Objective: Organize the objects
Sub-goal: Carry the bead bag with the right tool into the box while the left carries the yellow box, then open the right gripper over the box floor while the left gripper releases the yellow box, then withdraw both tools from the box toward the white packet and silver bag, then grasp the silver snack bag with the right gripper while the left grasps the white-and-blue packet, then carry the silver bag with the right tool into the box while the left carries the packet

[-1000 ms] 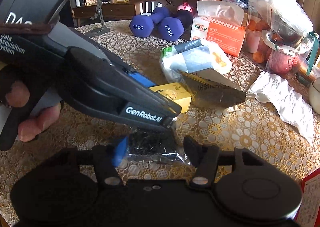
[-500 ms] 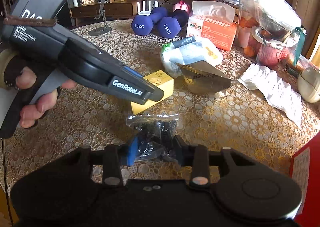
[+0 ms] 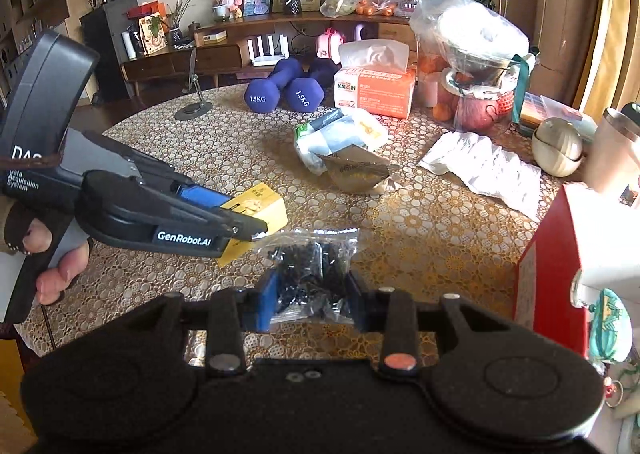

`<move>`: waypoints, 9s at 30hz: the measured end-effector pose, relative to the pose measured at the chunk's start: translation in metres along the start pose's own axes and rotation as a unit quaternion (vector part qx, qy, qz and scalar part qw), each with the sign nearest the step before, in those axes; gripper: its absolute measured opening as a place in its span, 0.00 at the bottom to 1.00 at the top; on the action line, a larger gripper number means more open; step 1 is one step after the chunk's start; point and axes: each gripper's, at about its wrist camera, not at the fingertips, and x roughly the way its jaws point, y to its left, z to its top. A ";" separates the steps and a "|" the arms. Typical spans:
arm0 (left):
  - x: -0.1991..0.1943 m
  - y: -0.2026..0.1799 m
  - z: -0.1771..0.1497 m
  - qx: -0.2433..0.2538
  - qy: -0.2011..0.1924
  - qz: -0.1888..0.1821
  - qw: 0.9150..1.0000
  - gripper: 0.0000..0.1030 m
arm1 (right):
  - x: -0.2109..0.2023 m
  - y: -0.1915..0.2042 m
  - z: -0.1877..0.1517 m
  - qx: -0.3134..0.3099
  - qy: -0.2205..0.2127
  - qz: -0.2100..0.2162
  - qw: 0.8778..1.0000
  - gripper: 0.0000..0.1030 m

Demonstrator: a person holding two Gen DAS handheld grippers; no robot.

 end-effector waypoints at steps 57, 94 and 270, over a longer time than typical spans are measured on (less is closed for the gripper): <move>0.053 -0.310 0.092 0.163 0.028 -0.091 0.982 0.29 | -0.122 -0.266 -0.066 0.197 -0.018 -0.172 0.965 0.34; 0.097 -0.319 0.090 0.167 0.063 -0.103 0.979 0.30 | -0.083 -0.274 -0.074 0.243 0.035 -0.158 0.957 0.45; -0.084 -0.136 0.061 0.068 -0.034 -0.029 0.997 0.29 | -0.111 -0.120 0.001 0.246 -0.046 -0.055 0.967 0.50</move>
